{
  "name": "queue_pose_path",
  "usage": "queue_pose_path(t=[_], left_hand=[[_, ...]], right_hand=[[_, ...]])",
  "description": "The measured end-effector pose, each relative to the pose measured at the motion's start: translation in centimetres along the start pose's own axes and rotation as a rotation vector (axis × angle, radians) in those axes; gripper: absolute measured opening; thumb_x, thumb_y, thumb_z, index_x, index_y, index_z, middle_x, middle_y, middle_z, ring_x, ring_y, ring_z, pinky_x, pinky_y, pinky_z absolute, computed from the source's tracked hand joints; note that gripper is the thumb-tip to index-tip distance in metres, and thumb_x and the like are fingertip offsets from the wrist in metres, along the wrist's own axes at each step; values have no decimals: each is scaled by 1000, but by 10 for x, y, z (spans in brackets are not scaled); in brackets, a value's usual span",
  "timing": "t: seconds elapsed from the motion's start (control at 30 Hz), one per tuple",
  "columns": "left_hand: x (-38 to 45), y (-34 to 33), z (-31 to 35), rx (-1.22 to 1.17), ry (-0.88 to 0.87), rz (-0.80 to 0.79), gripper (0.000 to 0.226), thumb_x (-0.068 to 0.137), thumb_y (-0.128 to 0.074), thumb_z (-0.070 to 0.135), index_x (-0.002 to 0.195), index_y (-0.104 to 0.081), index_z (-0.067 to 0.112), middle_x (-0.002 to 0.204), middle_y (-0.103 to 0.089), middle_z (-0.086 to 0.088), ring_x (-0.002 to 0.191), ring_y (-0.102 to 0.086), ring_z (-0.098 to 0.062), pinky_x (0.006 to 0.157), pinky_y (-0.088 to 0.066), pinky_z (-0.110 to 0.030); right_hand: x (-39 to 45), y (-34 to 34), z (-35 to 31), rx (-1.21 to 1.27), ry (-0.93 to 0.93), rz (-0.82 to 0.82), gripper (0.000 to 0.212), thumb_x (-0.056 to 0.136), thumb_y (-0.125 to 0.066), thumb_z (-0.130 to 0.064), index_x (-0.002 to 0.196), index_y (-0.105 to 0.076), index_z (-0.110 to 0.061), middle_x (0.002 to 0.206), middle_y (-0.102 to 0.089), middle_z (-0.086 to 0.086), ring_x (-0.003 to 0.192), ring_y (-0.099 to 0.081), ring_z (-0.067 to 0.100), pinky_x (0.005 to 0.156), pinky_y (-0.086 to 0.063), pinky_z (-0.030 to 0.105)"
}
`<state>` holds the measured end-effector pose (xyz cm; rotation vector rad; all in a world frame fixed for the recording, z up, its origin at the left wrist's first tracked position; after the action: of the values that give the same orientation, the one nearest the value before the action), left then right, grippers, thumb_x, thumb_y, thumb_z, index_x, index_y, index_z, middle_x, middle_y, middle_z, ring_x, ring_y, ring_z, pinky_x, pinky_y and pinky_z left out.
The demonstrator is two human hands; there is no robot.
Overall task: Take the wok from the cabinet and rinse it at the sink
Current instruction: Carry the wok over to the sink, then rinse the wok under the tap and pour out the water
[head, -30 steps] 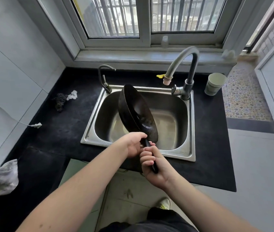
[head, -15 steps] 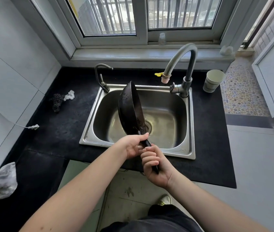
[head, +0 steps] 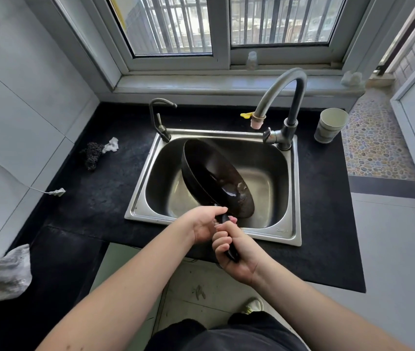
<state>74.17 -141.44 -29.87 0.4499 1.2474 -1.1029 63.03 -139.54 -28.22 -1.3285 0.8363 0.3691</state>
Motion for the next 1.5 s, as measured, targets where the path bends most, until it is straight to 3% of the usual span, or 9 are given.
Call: queue_pose_path(t=[0.23,0.5,0.63,0.97,1.07,1.2,1.3,1.4,1.5], left_hand=[[6,13,-1,79,86,-27,41,101,-37,26,69,-55,7,71,-54,-2,64,-52,-15,66,-46,-25],[15,37,4,134,137,-137,41,101,-34,32,69,-51,12,53,-59,0,36,-55,-14,37,-42,-13],[19,54,10,189,163,-193,42,102,-32,33,70,-50,12,50,-59,0,34,-54,-14,33,-39,-12],[29,85,32,428,214,-285,42,103,-29,37,76,-50,13,47,-57,3,21,-34,-9,21,-23,-14],[36,91,33,437,228,-268,42,104,-29,36,76,-51,13,50,-59,4,30,-39,-9,27,-25,-16],[44,93,36,413,223,-260,43,103,-29,37,75,-51,13,50,-60,2,35,-49,-12,32,-30,-18],[51,88,41,265,195,-221,41,105,-32,30,77,-50,6,54,-60,-4,62,-54,-15,60,-42,-25],[56,84,42,215,168,-205,37,105,-33,24,81,-51,2,72,-55,-8,63,-55,-18,64,-46,-31],[60,82,37,213,170,-162,33,105,-33,22,84,-48,2,72,-51,-8,59,-51,-18,54,-51,-32]], right_hand=[[8,-7,12,-122,105,116,19,92,-47,-4,78,-52,-17,53,-41,-5,35,-40,2,32,-33,12],[31,-22,31,-112,230,243,18,92,-49,-4,77,-49,-16,50,-45,-3,34,-42,4,31,-34,13],[47,-32,46,-133,292,303,19,91,-48,-3,77,-47,-17,52,-44,-3,36,-42,4,33,-35,14],[82,-61,61,3,450,371,19,93,-48,0,76,-49,-9,50,-47,3,35,-48,6,34,-41,15],[87,-59,64,-80,454,412,19,93,-49,-1,75,-51,-8,50,-48,3,36,-49,7,35,-43,16],[91,-53,62,-239,414,437,8,92,-56,-10,95,-49,-12,56,-53,4,43,-55,10,43,-51,22],[87,-47,51,-592,301,470,31,93,-58,-39,103,-51,-10,68,-58,9,47,-61,17,47,-54,27],[74,-33,21,-989,266,546,57,93,-43,-61,86,-57,-6,59,-60,9,41,-58,17,40,-46,20],[58,-11,-24,-1149,417,712,54,98,-39,-54,75,-57,-8,54,-59,8,37,-52,15,38,-40,18]])
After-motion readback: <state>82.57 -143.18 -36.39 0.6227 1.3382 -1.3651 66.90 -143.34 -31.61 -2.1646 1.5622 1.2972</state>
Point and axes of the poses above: each hand's wrist, its own x-axis towards the middle knuckle, its own y-axis out of the back of the hand, z = x × y, the point moved 1 cm from there along x, towards the middle knuckle
